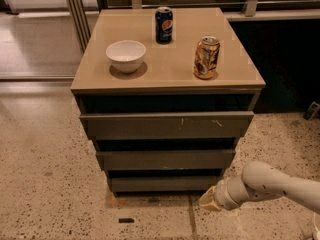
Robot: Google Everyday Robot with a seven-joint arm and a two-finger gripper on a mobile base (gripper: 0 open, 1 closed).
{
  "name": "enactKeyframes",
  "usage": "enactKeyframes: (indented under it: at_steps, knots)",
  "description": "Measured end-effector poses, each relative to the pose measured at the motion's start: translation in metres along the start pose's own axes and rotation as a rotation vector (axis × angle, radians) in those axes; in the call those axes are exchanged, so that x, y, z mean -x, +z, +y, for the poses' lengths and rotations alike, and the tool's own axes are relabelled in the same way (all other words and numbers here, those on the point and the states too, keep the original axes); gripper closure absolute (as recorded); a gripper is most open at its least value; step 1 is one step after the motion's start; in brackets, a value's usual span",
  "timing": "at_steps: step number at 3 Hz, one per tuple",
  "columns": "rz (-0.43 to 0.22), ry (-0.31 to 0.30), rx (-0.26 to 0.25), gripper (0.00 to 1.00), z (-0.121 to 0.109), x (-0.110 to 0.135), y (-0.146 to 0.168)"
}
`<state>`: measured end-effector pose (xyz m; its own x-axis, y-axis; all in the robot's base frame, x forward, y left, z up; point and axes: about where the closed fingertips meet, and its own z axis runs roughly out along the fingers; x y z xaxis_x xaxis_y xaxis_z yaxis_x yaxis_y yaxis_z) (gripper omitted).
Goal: Open bottom drawer
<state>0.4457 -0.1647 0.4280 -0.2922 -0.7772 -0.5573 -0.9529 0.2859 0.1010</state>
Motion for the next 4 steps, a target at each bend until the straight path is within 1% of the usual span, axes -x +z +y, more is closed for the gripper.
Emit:
enactKeyframes:
  at_steps: [1,2,3,4]
  knots:
    - [-0.021,-0.084,0.015,1.0,-0.007,-0.017,0.056]
    - [-0.036,-0.163,0.047,1.0,-0.025,-0.038,0.127]
    - [-0.056,-0.129,0.069,1.0,-0.017,-0.05,0.154]
    - [0.007,-0.172,0.057,1.0,-0.01,-0.053,0.151]
